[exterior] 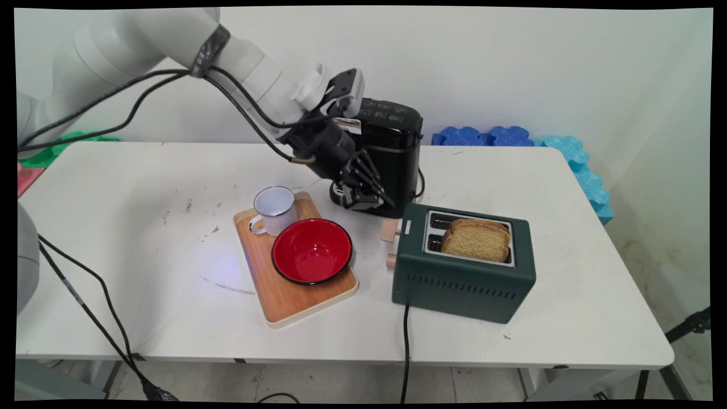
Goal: Press the toaster switch
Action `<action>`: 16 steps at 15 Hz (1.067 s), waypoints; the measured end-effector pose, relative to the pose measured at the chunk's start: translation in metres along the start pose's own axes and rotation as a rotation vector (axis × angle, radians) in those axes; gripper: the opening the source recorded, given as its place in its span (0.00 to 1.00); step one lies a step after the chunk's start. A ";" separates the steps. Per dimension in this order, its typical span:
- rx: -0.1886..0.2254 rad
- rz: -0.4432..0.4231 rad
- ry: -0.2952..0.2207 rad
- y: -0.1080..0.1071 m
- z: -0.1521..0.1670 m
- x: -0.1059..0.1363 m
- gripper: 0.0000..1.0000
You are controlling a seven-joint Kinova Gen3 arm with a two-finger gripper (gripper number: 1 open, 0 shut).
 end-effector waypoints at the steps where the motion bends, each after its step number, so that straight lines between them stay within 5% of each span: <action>1: -0.005 -0.001 -0.005 0.000 0.003 -0.003 0.00; 16: -0.036 -0.011 -0.017 0.001 0.044 -0.025 0.00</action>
